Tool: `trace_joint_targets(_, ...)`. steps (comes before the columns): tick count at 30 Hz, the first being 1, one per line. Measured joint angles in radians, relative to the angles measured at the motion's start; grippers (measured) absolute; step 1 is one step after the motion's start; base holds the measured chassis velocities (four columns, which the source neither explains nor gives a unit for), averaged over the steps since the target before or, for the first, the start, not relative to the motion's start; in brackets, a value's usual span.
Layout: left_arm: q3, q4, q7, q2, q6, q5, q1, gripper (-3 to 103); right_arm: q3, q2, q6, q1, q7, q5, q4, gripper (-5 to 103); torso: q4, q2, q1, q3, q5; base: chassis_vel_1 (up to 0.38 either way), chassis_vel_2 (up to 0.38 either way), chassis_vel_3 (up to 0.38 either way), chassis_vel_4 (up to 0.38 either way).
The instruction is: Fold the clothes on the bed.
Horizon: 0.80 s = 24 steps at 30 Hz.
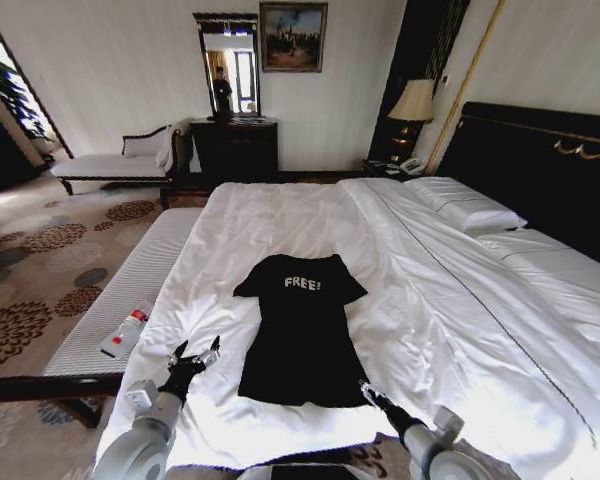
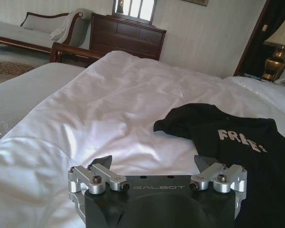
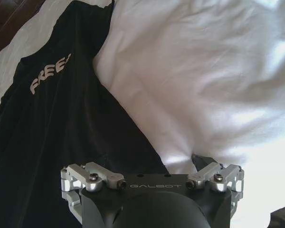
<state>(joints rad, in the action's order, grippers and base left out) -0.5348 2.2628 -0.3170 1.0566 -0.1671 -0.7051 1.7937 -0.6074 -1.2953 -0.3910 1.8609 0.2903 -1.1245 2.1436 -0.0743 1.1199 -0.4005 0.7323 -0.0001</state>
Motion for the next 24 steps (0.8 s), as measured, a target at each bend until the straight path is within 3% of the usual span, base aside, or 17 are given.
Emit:
trace_joint_targets(8,0.022,-0.023,-0.007,0.011,-0.003,0.003,-0.032,100,0.012,-0.059,0.012,-0.006,0.005,-0.013,0.008,72,0.0,0.0,0.0,0.0,-0.0001,0.0,0.0,0.0,0.0)
trace_joint_targets(14,0.028,-0.026,-0.022,0.008,-0.015,-0.001,-0.045,100,0.021,-0.064,0.022,0.006,0.022,0.009,0.012,56,-0.0001,0.0,0.0,0.0,-0.0001,0.0,0.0,0.0,0.0)
trace_joint_targets(18,0.03,-0.03,-0.03,0.006,-0.022,-0.01,-0.046,100,0.022,-0.071,0.022,0.017,0.029,0.013,0.032,34,0.0001,0.0,0.0,0.0,-0.0001,0.0,0.0,0.0,0.0)
trace_joint_targets(24,0.044,-0.032,-0.037,0.006,-0.028,-0.012,-0.048,100,0.017,-0.072,0.022,0.021,0.044,0.013,0.046,18,0.0,0.0,0.0,0.0,-0.0001,0.0,0.0,0.0,0.0)
